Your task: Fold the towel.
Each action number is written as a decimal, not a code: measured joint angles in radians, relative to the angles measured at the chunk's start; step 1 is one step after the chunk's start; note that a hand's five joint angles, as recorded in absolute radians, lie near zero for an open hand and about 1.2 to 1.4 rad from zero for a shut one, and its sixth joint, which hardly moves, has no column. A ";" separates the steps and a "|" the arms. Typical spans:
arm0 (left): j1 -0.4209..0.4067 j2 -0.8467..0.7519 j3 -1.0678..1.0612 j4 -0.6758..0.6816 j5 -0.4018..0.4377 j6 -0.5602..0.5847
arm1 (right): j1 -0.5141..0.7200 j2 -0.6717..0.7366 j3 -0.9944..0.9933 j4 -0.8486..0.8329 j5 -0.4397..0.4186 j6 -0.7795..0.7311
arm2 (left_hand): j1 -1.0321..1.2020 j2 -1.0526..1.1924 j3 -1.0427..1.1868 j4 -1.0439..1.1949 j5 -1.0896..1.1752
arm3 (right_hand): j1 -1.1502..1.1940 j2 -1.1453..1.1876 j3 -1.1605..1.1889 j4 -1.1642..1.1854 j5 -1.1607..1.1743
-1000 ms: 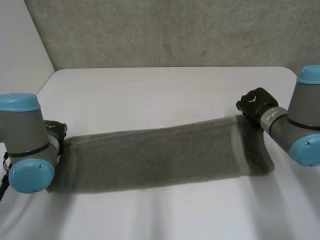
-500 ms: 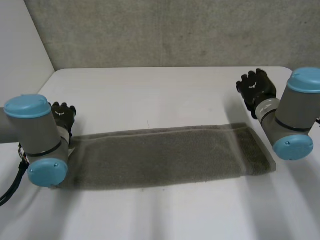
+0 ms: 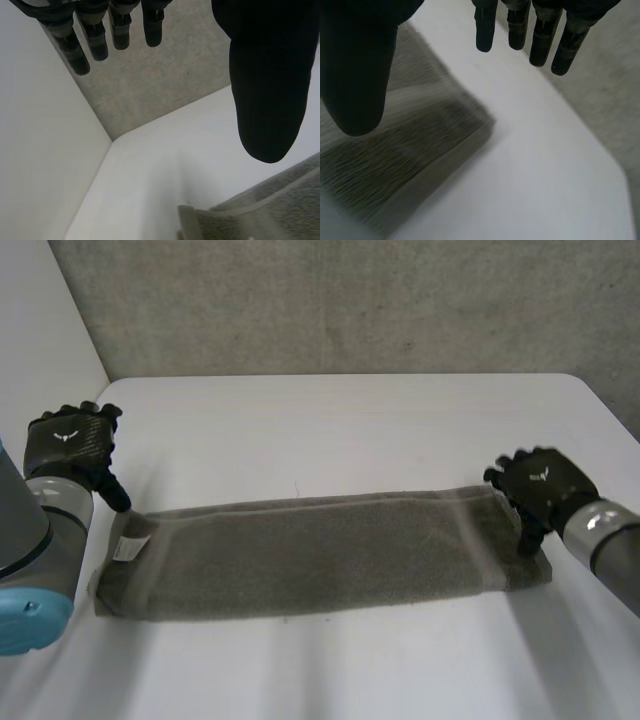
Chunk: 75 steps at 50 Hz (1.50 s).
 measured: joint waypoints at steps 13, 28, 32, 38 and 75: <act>0.003 0.001 -0.045 0.004 0.008 -0.023 | -0.149 -0.008 0.176 -0.026 -0.129 -0.013 | -0.005 -0.001 0.000 0.000 0.000 | 0.235 0.301 0.318 0.300 0.275; -0.001 -0.006 -0.068 0.010 0.005 -0.022 | -0.169 0.082 0.167 -0.117 -0.126 -0.015 | -0.005 -0.001 0.000 0.000 0.000 | 0.622 0.781 0.789 0.776 0.725; -0.001 -0.006 -0.071 0.010 0.005 -0.022 | -0.192 0.102 0.150 -0.125 -0.112 -0.018 | -0.005 -0.001 0.000 0.000 0.000 | 0.707 0.928 0.945 0.938 0.879; -0.001 -0.005 -0.075 0.010 0.005 -0.023 | -0.252 0.101 0.121 -0.117 -0.074 -0.040 | -0.005 -0.001 0.000 0.000 0.000 | 0.707 0.928 0.951 0.946 0.892; -0.004 0.004 -0.085 0.009 0.001 -0.022 | 0.067 -0.174 -0.152 0.068 0.027 -0.006 | -0.005 -0.002 0.000 0.000 0.000 | 0.725 0.928 0.956 0.948 0.903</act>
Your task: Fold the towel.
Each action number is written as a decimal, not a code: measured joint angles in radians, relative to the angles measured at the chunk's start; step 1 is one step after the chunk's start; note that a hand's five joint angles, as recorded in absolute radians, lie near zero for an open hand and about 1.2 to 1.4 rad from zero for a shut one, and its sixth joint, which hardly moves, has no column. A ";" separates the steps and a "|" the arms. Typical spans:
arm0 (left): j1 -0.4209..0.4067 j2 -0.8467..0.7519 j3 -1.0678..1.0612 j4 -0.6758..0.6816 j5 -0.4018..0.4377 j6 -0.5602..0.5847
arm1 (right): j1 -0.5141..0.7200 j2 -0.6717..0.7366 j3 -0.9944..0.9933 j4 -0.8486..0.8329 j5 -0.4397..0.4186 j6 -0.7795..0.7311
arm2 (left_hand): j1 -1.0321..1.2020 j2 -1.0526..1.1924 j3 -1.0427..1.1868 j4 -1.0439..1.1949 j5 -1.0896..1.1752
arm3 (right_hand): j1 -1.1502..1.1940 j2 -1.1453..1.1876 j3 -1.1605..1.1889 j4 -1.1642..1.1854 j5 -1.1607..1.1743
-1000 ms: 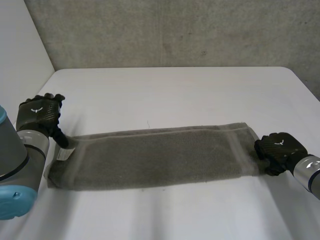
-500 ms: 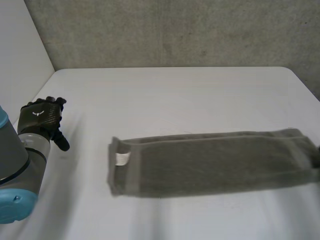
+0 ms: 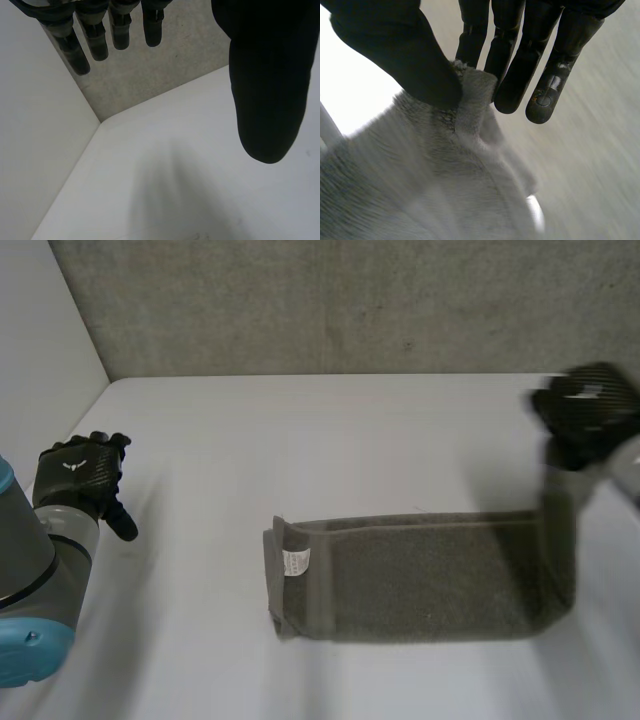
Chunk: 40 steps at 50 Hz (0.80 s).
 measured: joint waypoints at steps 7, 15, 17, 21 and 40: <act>-0.001 0.000 -0.001 0.000 -0.001 0.000 | 0.378 0.139 -0.068 -0.015 0.002 0.025 | 0.000 0.000 0.000 0.000 0.000 | 0.001 0.000 0.000 0.002 0.000; -0.012 -0.005 -0.003 0.000 0.000 0.000 | 0.663 0.415 -0.141 -0.018 0.020 0.023 | 0.000 0.000 0.000 0.000 0.000 | 0.001 0.000 -0.001 0.000 0.001; -0.015 -0.006 -0.003 0.000 0.000 0.000 | 0.675 0.436 -0.145 -0.018 0.023 0.023 | 0.000 0.000 0.000 0.000 0.000 | 0.001 0.000 -0.001 0.000 0.001; -0.029 -0.012 -0.003 0.000 0.001 0.000 | 0.693 0.457 -0.154 -0.019 0.056 0.034 | 0.000 0.000 0.000 0.000 0.000 | -0.521 -0.545 -0.549 -0.555 -0.508; -0.250 -0.052 0.104 0.023 0.004 0.001 | 0.276 0.090 0.142 -0.020 0.010 0.210 | 0.000 0.000 0.000 0.000 0.000 | -0.731 -0.936 -0.974 -0.957 -0.909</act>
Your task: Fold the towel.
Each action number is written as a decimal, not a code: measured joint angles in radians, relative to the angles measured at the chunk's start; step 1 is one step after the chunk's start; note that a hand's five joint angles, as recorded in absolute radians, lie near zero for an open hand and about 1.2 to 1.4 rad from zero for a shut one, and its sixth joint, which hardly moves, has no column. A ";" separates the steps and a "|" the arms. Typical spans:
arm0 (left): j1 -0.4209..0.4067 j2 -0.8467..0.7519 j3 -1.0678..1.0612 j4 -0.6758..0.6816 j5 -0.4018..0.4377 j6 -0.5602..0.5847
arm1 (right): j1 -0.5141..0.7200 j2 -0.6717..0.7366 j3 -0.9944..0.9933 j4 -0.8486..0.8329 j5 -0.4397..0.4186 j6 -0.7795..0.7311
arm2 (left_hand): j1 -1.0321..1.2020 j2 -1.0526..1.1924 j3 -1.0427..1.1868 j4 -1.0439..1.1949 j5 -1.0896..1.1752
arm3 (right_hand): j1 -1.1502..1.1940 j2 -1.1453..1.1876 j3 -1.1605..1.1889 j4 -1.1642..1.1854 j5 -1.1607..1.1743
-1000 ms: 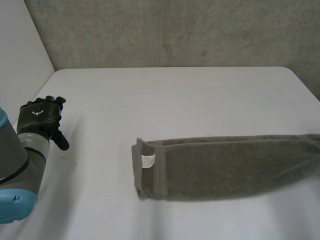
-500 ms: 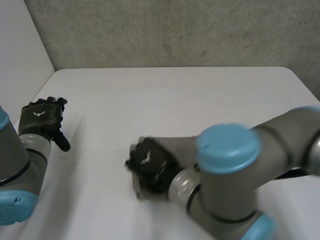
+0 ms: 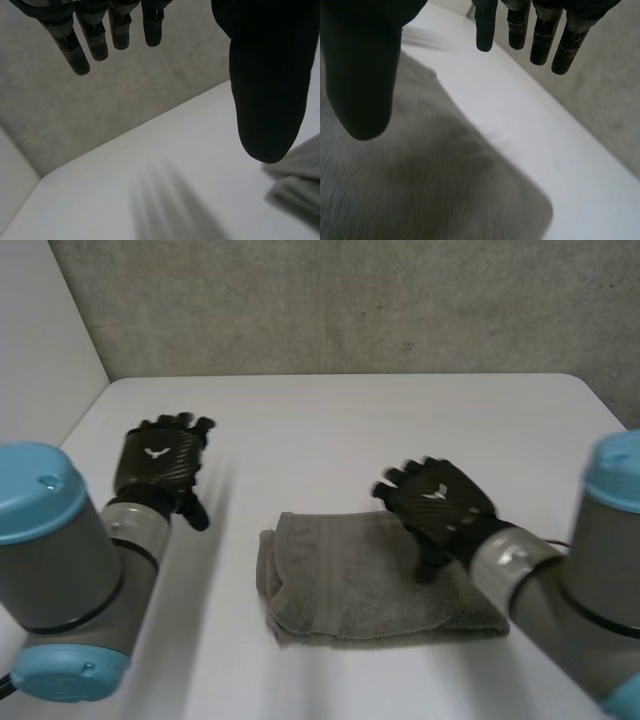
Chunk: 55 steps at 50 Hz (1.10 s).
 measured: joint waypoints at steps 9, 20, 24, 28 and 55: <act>-0.097 -0.065 0.083 0.006 -0.004 -0.002 | -0.270 -0.063 0.255 -0.041 -0.163 -0.023 | 0.000 0.000 0.000 0.000 0.000 | 0.000 0.002 0.003 0.001 0.000; -0.123 -0.071 0.106 0.003 -0.011 -0.004 | -0.414 -0.051 0.393 -0.119 -0.210 -0.086 | 0.000 0.006 0.003 0.000 0.000 | 0.188 0.234 0.261 0.241 0.214; -0.127 -0.061 0.102 -0.001 -0.012 -0.010 | -0.432 -0.018 0.407 -0.152 -0.223 -0.093 | 0.004 0.013 0.010 0.000 0.000 | 0.577 0.827 0.847 0.827 0.767; -0.128 -0.048 0.096 -0.004 -0.012 -0.014 | -0.430 -0.005 0.400 -0.191 -0.209 -0.087 | 0.004 0.015 0.014 0.000 0.000 | 0.646 0.917 0.967 0.953 0.878; -0.098 0.052 0.053 -0.005 -0.014 -0.016 | 0.335 0.192 -0.110 -0.095 0.047 -0.070 | 0.000 0.014 0.012 0.000 0.000 | 0.683 0.926 0.970 0.957 0.910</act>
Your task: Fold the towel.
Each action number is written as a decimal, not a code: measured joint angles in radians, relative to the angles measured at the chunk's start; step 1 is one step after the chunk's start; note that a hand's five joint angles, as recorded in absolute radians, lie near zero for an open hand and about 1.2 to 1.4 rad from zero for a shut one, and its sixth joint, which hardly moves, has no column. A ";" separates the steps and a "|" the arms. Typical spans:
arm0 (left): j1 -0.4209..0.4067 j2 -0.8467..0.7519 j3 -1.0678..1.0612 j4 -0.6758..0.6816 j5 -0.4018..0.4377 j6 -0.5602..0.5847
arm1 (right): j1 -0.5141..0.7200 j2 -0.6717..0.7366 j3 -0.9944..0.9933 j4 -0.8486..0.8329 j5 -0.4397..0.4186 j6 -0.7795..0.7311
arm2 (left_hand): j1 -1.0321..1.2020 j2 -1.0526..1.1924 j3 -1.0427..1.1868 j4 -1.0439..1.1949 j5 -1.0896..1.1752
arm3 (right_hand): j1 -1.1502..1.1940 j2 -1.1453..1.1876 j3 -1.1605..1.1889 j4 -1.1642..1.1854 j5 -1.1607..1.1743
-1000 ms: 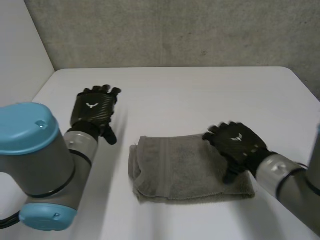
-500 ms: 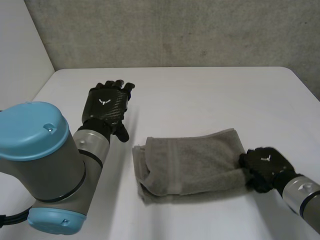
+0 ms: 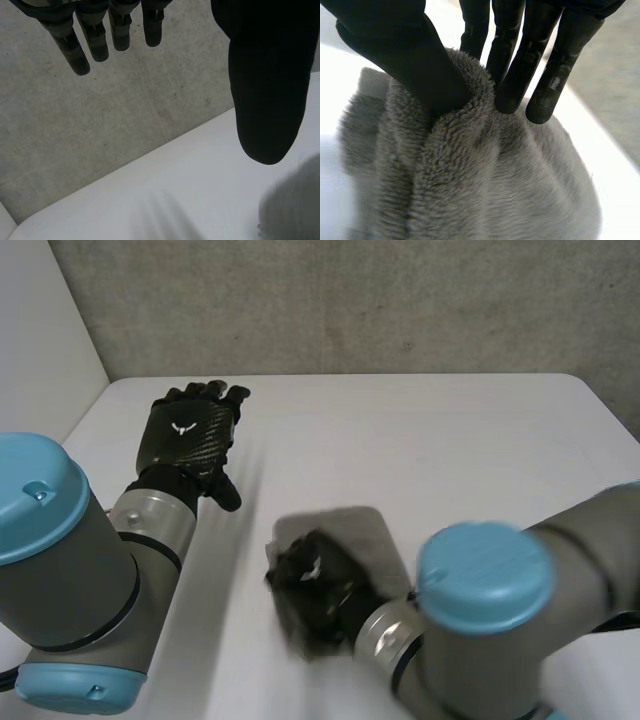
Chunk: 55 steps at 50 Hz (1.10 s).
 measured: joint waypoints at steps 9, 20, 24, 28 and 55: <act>0.001 0.000 0.000 0.004 0.001 -0.008 | 0.032 0.024 -0.002 0.039 -0.002 0.030 | 0.000 0.000 -0.001 0.000 0.000 | -0.682 -0.918 -0.952 -0.951 -0.867; -0.049 -0.043 0.063 -0.013 0.008 -0.137 | -0.235 -0.214 0.074 0.020 -0.042 0.324 | 0.000 -0.004 -0.003 0.000 0.000 | -0.683 -0.925 -0.970 -0.957 -0.910; -0.085 -0.106 0.095 -0.076 0.010 -0.234 | -0.328 -0.234 0.089 0.024 -0.103 0.440 | 0.000 -0.003 -0.003 0.000 0.000 | -0.683 -0.925 -0.970 -0.957 -0.910; -0.114 -0.179 0.111 -0.175 0.007 -0.293 | -0.369 -0.194 0.103 0.026 -0.173 0.486 | 0.000 -0.002 -0.002 0.000 0.000 | -0.683 -0.925 -0.970 -0.957 -0.910; -0.139 -0.312 0.125 -0.329 -0.140 -0.300 | -0.385 -0.008 0.058 0.031 -0.190 0.250 | -0.004 -0.005 -0.004 0.000 -0.002 | -0.701 -0.925 -0.970 -0.957 -0.916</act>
